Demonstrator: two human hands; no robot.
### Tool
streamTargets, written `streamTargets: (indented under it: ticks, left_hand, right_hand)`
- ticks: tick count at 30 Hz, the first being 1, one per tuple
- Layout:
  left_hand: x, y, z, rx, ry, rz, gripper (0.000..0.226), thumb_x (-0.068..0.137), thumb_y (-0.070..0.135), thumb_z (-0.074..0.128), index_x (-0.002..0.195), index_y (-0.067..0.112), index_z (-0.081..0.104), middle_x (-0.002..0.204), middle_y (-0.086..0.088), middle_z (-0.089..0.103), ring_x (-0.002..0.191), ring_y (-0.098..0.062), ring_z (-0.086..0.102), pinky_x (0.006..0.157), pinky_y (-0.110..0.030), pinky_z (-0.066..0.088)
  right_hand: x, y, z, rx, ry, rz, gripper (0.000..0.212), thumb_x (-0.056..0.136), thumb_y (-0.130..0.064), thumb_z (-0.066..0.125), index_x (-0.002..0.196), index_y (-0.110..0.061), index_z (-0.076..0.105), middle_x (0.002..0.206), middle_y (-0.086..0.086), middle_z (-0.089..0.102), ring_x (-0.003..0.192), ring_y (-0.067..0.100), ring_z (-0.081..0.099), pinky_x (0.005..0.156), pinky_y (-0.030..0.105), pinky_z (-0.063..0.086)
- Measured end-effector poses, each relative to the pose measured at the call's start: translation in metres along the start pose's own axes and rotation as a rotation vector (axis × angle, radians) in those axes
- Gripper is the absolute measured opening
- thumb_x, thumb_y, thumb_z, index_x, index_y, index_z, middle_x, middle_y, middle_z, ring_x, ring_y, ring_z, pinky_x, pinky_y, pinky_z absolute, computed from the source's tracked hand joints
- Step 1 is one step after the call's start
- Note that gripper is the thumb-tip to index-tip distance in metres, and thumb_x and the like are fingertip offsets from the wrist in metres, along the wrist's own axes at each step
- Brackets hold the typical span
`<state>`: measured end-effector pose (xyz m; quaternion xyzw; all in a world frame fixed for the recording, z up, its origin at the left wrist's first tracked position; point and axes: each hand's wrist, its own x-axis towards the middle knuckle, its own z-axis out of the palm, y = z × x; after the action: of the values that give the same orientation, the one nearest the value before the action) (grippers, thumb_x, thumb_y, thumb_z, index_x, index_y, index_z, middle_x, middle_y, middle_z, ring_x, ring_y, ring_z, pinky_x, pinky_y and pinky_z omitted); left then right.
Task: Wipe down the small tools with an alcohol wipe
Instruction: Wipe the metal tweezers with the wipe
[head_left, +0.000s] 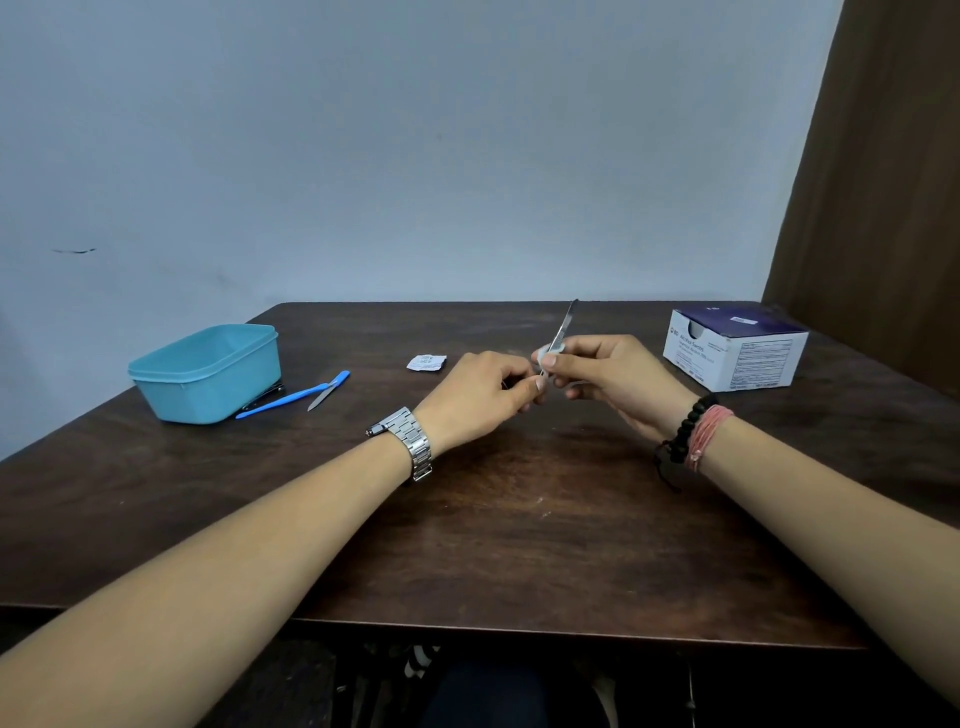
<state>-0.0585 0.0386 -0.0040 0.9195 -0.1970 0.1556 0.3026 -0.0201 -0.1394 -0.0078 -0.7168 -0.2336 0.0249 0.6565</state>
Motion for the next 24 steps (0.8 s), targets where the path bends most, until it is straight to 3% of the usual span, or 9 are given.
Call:
streamTargets:
  ticks: [3,6,9,13,20,24]
  left_hand:
    - [0.0,0.0,-0.001,-0.041,-0.016,-0.053,0.032,0.092,0.045,0.057,0.082,0.017,0.068,0.069,0.006,0.067,0.064,-0.01,0.064,0.074,-0.033,0.052]
    - [0.001,-0.002,-0.004,-0.122,0.07,-0.116,0.036,0.086,0.057,0.059,0.085,0.022,0.064,0.078,0.003,0.07,0.067,-0.017,0.064,0.067,-0.032,0.051]
    - [0.003,-0.002,-0.009,-0.394,0.165,-0.119,0.019,0.091,0.044,0.06,0.095,0.025,0.064,0.084,0.004,0.066,0.069,-0.009,0.059,0.061,-0.024,0.047]
    - [0.006,-0.003,-0.008,-0.433,0.175,-0.038,0.017,0.091,0.031,0.064,0.107,0.026,0.069,0.094,0.01,0.069,0.08,-0.003,0.06,0.07,-0.02,0.048]
    - [0.006,-0.003,-0.007,-0.546,0.218,-0.059,0.014,0.088,0.018,0.069,0.097,0.007,0.072,0.075,0.011,0.069,0.067,-0.002,0.06,0.067,-0.019,0.05]
    - [0.006,-0.002,-0.008,-0.689,0.22,-0.112,0.008,0.093,0.012,0.062,0.095,0.011,0.069,0.081,0.006,0.069,0.064,-0.002,0.059,0.067,-0.017,0.05]
  right_hand:
    - [0.0,-0.002,-0.001,-0.033,0.01,-0.014,0.01,0.086,-0.014,0.069,0.094,-0.012,0.075,0.08,0.002,0.069,0.072,0.008,0.057,0.065,0.019,0.047]
    - [-0.001,-0.002,0.001,-0.109,-0.016,-0.023,0.011,0.086,-0.012,0.069,0.093,-0.005,0.074,0.08,0.006,0.067,0.069,0.008,0.056,0.063,0.018,0.047]
    - [-0.003,-0.001,0.004,-0.208,-0.086,-0.036,0.018,0.084,-0.017,0.073,0.092,-0.001,0.074,0.077,0.007,0.069,0.069,0.008,0.057,0.063,0.018,0.049]
    - [-0.004,-0.002,0.004,-0.293,-0.148,-0.061,0.013,0.082,-0.02,0.075,0.089,-0.008,0.076,0.082,0.009,0.074,0.07,0.005,0.061,0.068,0.021,0.051]
    - [-0.005,-0.005,0.004,-0.308,-0.163,-0.084,0.019,0.082,-0.022,0.075,0.089,-0.004,0.075,0.081,0.013,0.071,0.067,0.005,0.059,0.065,0.019,0.052]
    - [-0.005,-0.005,0.004,-0.289,-0.174,-0.069,0.021,0.081,-0.022,0.076,0.086,-0.002,0.074,0.074,0.004,0.07,0.067,0.006,0.059,0.066,0.021,0.051]
